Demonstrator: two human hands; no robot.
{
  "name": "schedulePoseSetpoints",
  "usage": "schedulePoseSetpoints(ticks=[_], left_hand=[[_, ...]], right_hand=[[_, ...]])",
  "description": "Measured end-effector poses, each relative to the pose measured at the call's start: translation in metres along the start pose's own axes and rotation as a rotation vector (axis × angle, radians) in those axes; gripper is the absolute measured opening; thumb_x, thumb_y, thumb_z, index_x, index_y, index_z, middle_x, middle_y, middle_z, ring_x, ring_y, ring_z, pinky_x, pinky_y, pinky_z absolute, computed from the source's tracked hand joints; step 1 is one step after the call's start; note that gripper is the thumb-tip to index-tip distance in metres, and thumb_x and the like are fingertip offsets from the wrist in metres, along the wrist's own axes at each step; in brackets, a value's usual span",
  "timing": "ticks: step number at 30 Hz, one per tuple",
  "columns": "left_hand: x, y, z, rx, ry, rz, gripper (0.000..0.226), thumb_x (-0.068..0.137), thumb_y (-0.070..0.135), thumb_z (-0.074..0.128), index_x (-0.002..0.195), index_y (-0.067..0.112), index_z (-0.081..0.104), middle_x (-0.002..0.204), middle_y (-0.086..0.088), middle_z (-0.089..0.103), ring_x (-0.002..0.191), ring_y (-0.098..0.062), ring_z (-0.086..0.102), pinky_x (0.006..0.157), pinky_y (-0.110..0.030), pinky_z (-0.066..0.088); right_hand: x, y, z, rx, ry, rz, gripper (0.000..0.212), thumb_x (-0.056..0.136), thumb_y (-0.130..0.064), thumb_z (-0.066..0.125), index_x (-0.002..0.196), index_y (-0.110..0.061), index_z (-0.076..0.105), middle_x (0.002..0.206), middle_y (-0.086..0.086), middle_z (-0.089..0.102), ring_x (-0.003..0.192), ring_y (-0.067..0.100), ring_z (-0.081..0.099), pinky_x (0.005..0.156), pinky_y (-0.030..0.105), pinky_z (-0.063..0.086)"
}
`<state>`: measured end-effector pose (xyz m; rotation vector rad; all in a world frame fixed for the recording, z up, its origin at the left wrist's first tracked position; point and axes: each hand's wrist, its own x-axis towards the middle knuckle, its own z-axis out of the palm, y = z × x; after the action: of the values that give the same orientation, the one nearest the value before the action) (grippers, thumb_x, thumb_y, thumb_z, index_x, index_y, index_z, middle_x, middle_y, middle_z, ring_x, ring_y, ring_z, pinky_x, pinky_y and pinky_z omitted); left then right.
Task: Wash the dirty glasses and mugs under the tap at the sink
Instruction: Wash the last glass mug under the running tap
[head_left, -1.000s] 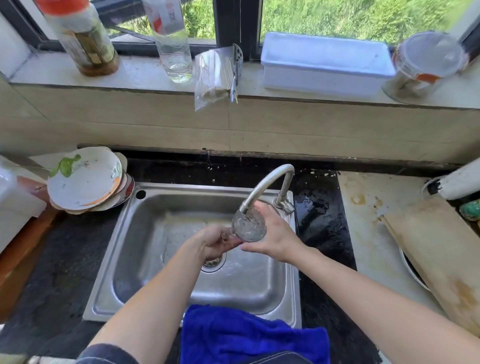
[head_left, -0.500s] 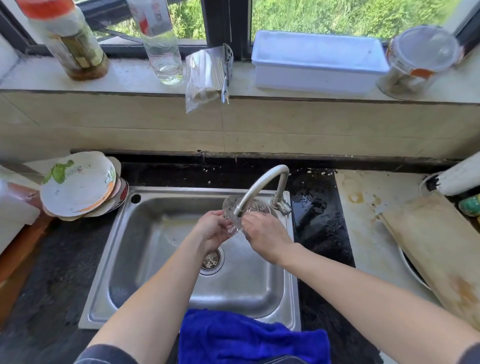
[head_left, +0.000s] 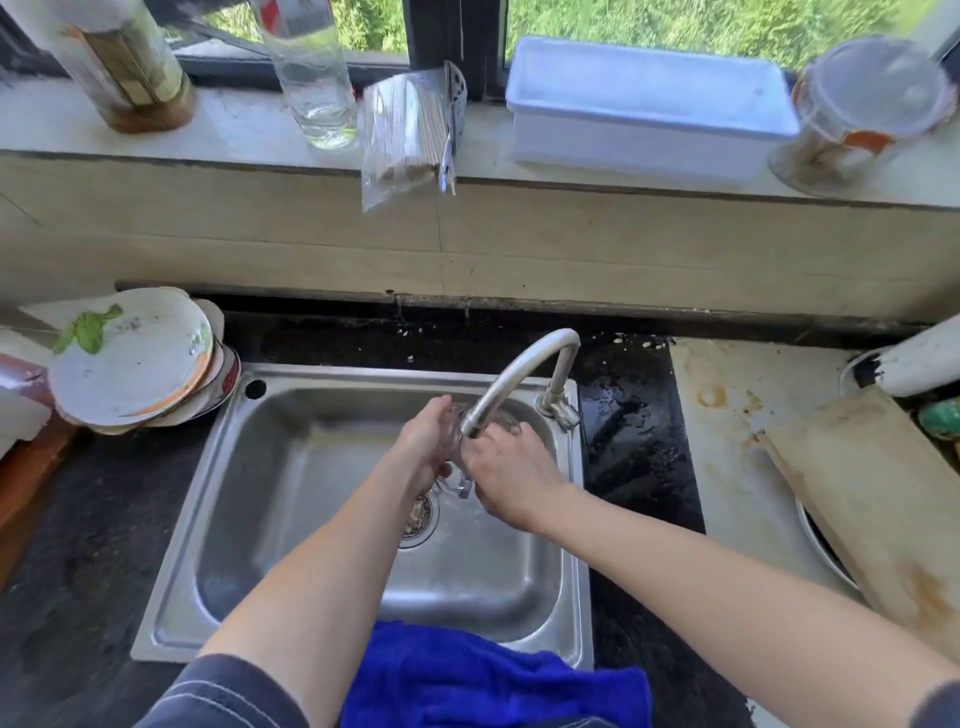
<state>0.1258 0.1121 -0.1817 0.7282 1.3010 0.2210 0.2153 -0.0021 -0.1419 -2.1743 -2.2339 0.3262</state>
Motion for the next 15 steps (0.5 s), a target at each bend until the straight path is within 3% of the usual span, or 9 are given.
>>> schedulePoseSetpoints(ticks=[2, 6, 8, 10, 15], left_hand=[[0.001, 0.000, -0.001, -0.092, 0.083, 0.010, 0.029, 0.086, 0.041, 0.057, 0.080, 0.014, 0.064, 0.066, -0.006, 0.061, 0.059, -0.022, 0.051, 0.059, -0.031, 0.036], [0.007, -0.003, -0.020, -0.181, 0.074, -0.006, 0.030, 0.088, 0.042, 0.047, 0.088, 0.014, 0.059, 0.077, -0.007, 0.058, 0.063, -0.021, 0.050, 0.060, -0.030, 0.033], [0.004, -0.006, -0.012, -0.168, 0.070, -0.006, 0.030, 0.087, 0.042, 0.047, 0.092, 0.015, 0.060, 0.079, -0.006, 0.059, 0.063, -0.020, 0.048, 0.057, -0.028, 0.031], [0.001, -0.002, -0.007, -0.126, 0.115, 0.007, 0.028, 0.085, 0.041, 0.051, 0.083, 0.015, 0.060, 0.068, -0.005, 0.057, 0.054, -0.019, 0.045, 0.052, -0.026, 0.029], [0.002, 0.000, -0.027, -0.032, 0.097, -0.024, 0.026, 0.088, 0.039, 0.047, 0.077, 0.017, 0.055, 0.062, -0.004, 0.053, 0.048, -0.018, 0.039, 0.051, -0.026, 0.023]], right_hand=[[0.009, -0.004, 0.002, 0.028, 0.032, 0.002, 0.050, 0.085, -0.007, 0.050, 0.134, -0.015, 0.045, 0.123, 0.007, 0.062, 0.114, 0.028, 0.053, 0.083, 0.045, 0.038], [-0.002, -0.003, 0.005, 0.153, -0.031, -0.103, 0.065, 0.085, -0.005, 0.048, 0.147, -0.017, 0.032, 0.144, 0.007, 0.049, 0.128, 0.026, 0.047, 0.087, 0.044, 0.044], [0.007, -0.008, 0.005, 0.145, -0.045, 0.004, 0.060, 0.083, -0.005, 0.050, 0.141, -0.016, 0.036, 0.131, 0.013, 0.057, 0.115, 0.034, 0.056, 0.080, 0.044, 0.049], [0.013, -0.011, 0.006, 0.196, -0.032, 0.069, 0.053, 0.081, -0.004, 0.051, 0.131, -0.016, 0.038, 0.115, 0.017, 0.062, 0.099, 0.040, 0.062, 0.072, 0.044, 0.051], [-0.009, 0.005, 0.007, 0.196, -0.027, -0.165, 0.066, 0.080, 0.005, 0.050, 0.142, -0.015, 0.044, 0.141, 0.008, 0.053, 0.126, 0.027, 0.052, 0.091, 0.043, 0.051]])
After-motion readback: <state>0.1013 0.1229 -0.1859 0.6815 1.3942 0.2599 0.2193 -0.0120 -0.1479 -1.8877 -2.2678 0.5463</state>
